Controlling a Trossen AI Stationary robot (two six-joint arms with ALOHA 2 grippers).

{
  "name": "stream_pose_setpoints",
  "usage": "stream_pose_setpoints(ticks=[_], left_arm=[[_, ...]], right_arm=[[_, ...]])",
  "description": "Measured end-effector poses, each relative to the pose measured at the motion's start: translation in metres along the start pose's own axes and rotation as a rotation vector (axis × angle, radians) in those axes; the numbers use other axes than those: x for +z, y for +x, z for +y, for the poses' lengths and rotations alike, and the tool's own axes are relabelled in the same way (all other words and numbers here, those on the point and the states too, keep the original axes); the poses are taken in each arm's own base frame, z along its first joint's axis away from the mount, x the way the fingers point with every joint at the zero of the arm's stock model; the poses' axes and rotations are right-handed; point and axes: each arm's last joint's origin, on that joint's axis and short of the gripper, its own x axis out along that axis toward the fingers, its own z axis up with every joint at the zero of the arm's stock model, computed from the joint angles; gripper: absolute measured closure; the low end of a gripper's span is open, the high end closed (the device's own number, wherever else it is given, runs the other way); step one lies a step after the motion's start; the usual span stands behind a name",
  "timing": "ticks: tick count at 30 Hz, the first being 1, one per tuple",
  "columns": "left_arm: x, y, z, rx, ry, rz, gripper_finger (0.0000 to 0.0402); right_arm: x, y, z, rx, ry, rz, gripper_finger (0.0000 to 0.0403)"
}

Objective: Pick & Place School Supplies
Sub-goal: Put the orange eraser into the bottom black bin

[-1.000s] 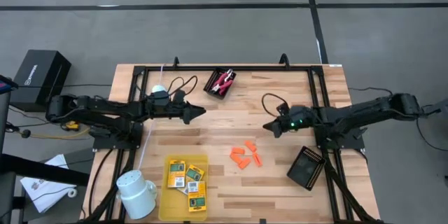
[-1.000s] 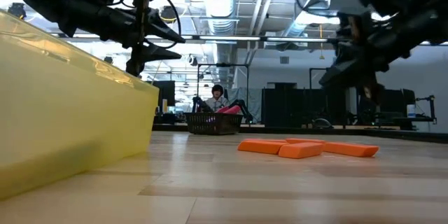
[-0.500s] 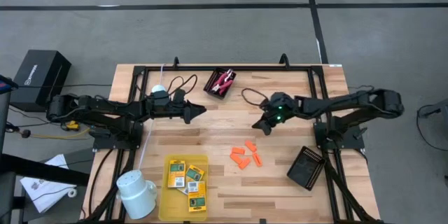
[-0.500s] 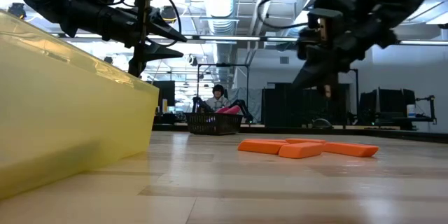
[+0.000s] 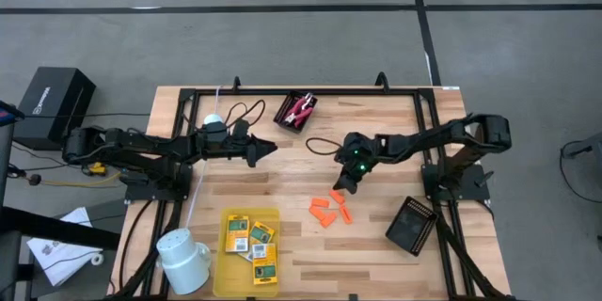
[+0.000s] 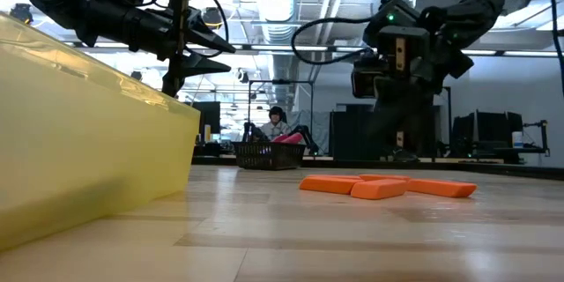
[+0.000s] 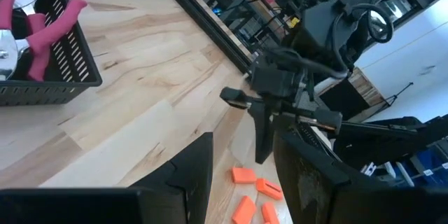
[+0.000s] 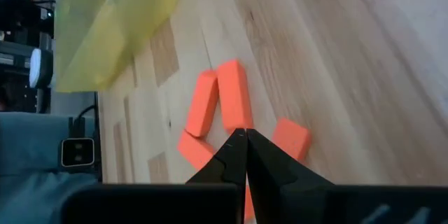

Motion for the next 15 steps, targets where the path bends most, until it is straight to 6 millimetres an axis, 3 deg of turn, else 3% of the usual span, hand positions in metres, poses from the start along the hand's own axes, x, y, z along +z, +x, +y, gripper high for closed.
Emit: stream_pose_setpoints(ticks=[15], left_arm=[[0.0000, 0.0000, 0.0000, 0.000, 0.011, 0.001, 0.0257]], right_arm=[[-0.0082, 0.0091, -0.0104, -0.048, 0.041, 0.075, 0.0403]])
